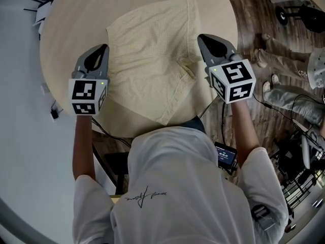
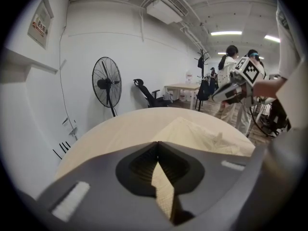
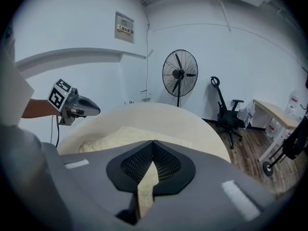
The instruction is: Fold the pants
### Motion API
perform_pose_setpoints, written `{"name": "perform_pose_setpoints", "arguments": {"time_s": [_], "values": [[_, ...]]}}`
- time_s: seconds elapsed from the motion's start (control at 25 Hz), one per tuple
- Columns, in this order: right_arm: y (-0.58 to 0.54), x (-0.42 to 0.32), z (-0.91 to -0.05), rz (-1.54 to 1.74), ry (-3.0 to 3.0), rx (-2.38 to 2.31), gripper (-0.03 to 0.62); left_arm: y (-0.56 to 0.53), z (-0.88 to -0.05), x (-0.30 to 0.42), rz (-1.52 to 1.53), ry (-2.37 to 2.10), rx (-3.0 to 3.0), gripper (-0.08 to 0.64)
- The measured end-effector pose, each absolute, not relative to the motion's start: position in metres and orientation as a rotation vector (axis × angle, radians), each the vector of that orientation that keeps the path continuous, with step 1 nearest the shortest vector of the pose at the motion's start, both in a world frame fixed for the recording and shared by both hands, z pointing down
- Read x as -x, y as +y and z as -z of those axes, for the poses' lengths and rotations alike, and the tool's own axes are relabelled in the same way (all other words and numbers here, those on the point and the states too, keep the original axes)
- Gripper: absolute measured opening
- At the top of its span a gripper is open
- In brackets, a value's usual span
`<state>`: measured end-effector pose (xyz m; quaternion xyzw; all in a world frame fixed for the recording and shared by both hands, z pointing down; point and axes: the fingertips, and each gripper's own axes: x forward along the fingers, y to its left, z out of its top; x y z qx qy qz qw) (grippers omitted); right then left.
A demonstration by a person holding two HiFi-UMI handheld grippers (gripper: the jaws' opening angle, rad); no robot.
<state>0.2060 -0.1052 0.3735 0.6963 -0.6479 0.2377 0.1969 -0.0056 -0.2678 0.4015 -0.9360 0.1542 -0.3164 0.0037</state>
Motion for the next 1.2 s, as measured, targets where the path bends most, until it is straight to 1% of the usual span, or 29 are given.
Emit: {"name": "perform_pose_setpoints", "arguments": {"time_s": [0.52,0.88,1.2], "values": [[-0.140,-0.217,-0.408,-0.701,-1.818,-1.837,-0.002,-0.314,-0.448,-0.005,1.167,0.422,2.779,0.049],[-0.158,-0.241,-0.439,-0.717,-1.766,-1.763,-0.002,-0.331,-0.482,-0.008,1.289,0.349,2.758,0.049],[-0.169,-0.243,-0.456,-0.702,-1.764,-1.644,-0.002,-0.354,-0.518,-0.010,1.401,0.248,2.693,0.051]]}}
